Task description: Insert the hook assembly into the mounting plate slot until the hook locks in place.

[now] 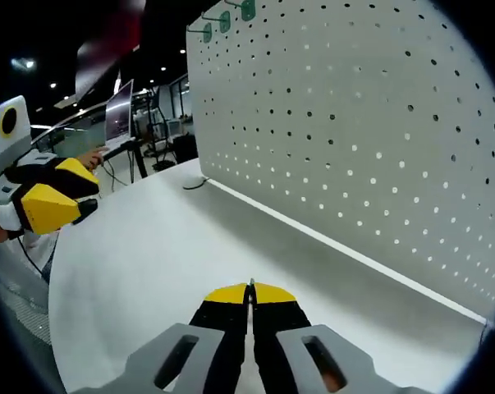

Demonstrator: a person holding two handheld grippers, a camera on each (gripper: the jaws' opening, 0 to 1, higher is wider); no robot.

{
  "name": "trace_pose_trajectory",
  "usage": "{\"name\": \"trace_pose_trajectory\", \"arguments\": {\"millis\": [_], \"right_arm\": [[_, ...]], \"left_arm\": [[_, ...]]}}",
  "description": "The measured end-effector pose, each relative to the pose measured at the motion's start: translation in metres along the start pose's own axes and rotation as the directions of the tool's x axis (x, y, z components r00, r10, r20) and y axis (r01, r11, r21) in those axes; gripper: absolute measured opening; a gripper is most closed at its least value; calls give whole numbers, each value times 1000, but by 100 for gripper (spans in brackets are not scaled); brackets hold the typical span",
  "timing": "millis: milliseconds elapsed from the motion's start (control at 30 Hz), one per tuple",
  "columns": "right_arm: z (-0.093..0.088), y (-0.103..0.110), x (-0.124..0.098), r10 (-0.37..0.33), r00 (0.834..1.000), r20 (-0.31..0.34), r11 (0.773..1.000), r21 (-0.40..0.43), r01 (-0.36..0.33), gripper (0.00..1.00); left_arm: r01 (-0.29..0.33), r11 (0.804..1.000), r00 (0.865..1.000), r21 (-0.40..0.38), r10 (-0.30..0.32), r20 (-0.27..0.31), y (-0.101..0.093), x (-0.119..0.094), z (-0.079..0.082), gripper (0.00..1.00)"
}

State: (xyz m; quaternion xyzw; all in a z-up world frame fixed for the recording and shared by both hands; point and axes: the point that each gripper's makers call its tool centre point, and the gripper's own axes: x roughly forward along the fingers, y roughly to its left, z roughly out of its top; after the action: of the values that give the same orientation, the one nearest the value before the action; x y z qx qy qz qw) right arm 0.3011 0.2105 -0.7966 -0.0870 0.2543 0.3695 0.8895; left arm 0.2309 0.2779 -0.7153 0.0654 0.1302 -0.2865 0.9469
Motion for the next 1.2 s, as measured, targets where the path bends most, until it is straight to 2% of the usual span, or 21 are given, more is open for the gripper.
{"name": "trace_pose_trajectory", "arguments": {"millis": [167, 233, 267, 333, 567, 667, 800, 933, 1100, 1200], "right_arm": [[-1, -4, -3, -13, 1000, -4, 1000, 2, 13, 0], [0, -13, -7, -47, 999, 6, 999, -13, 47, 0], [2, -19, -10, -59, 998, 17, 998, 20, 59, 0], [1, -27, -16, -69, 998, 13, 997, 18, 69, 0], [-12, -45, -35, -90, 996, -16, 996, -15, 89, 0], [-22, -41, -39, -61, 997, -45, 998, -28, 60, 7], [-44, -41, -43, -49, 994, -95, 996, -74, 42, 8], [-60, -41, -43, -45, 992, -117, 997, -71, 37, 8], [-59, -35, -41, -39, 994, -104, 994, -108, 27, 7], [-53, -31, -37, -34, 994, -103, 986, -164, 17, 7]], "left_arm": [[5, 1000, 1000, 5, -5, -1, -2, 0, -1, 14], [8, 1000, 1000, 6, -8, -1, -4, -1, -1, 14], [10, 1000, 1000, 8, -10, 3, -5, -2, 1, 14], [11, 1000, 1000, 10, -11, 6, -6, -3, 2, 14], [14, 1000, 1000, 13, -14, 12, -8, -3, 4, 14], [16, 1000, 1000, 12, -16, 11, -9, -3, 4, 14], [16, 1000, 1000, 14, -17, 12, -10, -2, 5, 14], [21, 1000, 1000, 14, -21, 8, -13, -2, 4, 14], [25, 1000, 1000, 15, -25, 1, -15, -2, 2, 13], [26, 1000, 1000, 15, -26, -1, -15, -2, 2, 13]]}}
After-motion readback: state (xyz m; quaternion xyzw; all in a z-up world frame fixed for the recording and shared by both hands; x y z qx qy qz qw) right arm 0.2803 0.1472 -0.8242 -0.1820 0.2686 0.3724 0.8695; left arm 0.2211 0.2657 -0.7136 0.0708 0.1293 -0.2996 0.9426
